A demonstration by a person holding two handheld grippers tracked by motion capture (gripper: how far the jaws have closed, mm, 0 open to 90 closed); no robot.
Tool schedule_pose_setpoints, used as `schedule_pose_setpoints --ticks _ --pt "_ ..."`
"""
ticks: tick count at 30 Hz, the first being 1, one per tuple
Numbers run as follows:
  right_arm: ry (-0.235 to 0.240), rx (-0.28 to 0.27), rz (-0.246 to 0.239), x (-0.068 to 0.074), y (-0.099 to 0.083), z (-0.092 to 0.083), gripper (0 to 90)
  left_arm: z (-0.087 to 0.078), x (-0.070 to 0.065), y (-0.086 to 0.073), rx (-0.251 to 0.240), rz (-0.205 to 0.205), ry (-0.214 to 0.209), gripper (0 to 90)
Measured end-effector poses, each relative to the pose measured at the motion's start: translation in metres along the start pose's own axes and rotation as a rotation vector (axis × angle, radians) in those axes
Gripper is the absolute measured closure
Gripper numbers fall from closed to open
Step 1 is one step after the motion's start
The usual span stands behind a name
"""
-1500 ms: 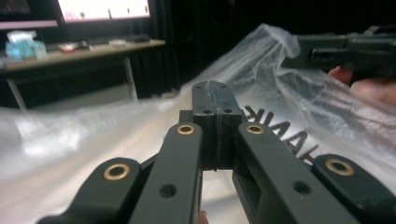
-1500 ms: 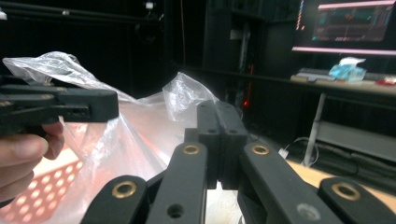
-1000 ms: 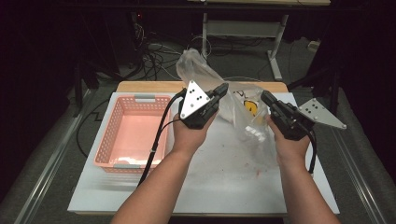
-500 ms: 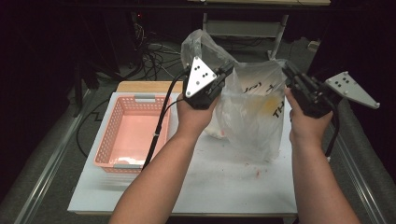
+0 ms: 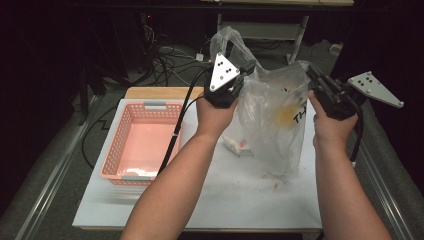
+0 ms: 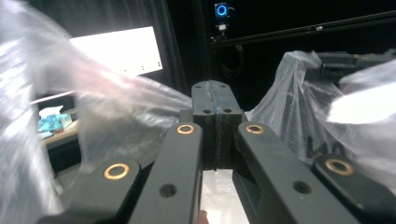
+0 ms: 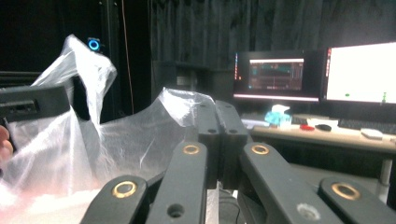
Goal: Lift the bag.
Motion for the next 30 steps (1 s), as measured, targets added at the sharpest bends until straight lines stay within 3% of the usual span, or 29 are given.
schedule_pose_setpoints --ticks 4,10,17,24,30 --pt "-0.001 0.035 0.007 -0.004 -0.016 0.001 90.0 0.0 0.003 -0.008 0.024 -0.019 0.001 88.2" --pt "0.005 0.069 0.0 -0.003 -0.026 0.002 90.0 -0.008 0.008 -0.015 0.059 -0.04 0.002 87.1" --pt "0.004 0.103 -0.021 -0.001 -0.034 0.003 90.0 -0.028 0.01 -0.028 0.114 -0.067 -0.011 65.7" --pt "0.005 0.129 -0.035 -0.001 -0.043 0.005 90.0 -0.047 0.009 -0.049 0.174 -0.083 -0.029 56.0" --pt "0.003 0.144 -0.038 -0.003 -0.049 0.005 90.0 -0.066 0.006 -0.065 0.183 -0.121 -0.037 48.1"
Point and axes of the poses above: each handheld gripper's, and its own axes: z roughly forward along the jaws, y roughly out of its top, x roughly to its left, the point moved 6 cm from there along z, roughly forward along the jaws
